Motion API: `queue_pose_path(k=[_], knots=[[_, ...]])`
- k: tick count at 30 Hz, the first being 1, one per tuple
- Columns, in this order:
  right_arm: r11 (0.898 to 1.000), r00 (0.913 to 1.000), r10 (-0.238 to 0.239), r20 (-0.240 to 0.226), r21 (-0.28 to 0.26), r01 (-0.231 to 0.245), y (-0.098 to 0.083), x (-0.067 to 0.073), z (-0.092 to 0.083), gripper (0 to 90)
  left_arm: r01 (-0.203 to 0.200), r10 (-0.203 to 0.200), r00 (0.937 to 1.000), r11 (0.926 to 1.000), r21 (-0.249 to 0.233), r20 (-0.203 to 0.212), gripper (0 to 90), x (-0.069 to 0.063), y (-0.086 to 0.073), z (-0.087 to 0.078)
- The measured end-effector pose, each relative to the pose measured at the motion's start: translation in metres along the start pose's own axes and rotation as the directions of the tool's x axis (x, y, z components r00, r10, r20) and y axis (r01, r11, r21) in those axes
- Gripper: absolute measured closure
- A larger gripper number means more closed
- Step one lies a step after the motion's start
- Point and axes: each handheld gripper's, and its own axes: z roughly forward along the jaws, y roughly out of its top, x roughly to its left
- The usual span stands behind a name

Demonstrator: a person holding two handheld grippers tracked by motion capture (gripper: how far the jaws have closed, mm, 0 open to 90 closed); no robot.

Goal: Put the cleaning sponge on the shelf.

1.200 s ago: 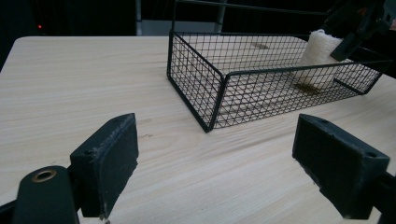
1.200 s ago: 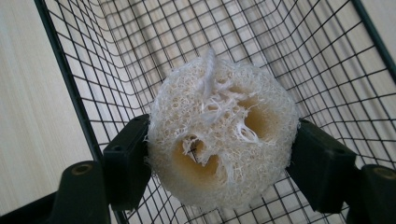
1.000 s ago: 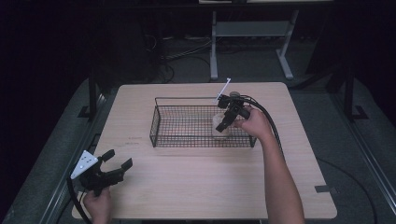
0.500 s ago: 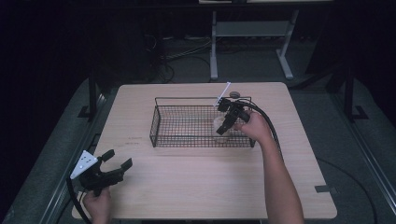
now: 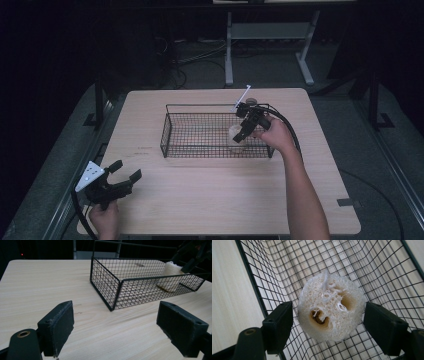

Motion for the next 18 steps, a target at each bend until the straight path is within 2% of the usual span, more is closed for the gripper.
queue_pose_path(k=[18], knots=[[1.0, 1.0, -0.005, 0.006, -0.029, 0.005, -0.007, 0.003, -0.018, 21.1, -0.007, 0.007, 1.0, 0.9999, 0.013, 0.004, 13.8, -0.002, 0.0, 0.003]])
